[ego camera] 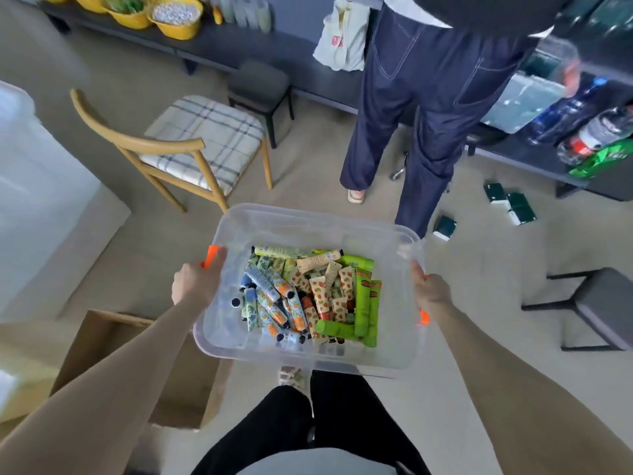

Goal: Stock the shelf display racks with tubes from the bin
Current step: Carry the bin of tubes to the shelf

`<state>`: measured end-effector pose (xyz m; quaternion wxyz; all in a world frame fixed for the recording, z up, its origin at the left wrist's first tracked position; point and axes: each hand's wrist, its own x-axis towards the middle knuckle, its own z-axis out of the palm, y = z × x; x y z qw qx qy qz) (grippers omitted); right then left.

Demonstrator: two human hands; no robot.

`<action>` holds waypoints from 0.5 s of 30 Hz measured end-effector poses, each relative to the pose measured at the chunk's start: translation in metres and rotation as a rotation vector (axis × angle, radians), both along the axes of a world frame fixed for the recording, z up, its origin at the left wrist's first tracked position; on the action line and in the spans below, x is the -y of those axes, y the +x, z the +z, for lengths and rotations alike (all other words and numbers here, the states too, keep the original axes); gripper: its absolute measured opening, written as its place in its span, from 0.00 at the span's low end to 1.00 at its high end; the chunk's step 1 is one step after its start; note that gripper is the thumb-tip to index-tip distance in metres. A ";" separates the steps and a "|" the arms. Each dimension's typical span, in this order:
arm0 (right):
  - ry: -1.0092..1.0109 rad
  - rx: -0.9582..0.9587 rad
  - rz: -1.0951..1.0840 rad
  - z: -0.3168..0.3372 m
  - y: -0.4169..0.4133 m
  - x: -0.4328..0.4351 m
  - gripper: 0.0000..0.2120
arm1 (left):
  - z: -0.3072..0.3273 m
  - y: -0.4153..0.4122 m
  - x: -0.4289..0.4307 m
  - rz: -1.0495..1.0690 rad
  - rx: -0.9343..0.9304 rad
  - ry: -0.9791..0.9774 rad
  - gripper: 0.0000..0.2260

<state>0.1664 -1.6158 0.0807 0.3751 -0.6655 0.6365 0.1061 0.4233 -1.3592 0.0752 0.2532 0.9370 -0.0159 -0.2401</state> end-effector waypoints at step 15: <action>-0.002 0.037 0.079 0.007 0.226 0.222 0.33 | 0.006 0.200 0.203 0.127 0.005 0.002 0.27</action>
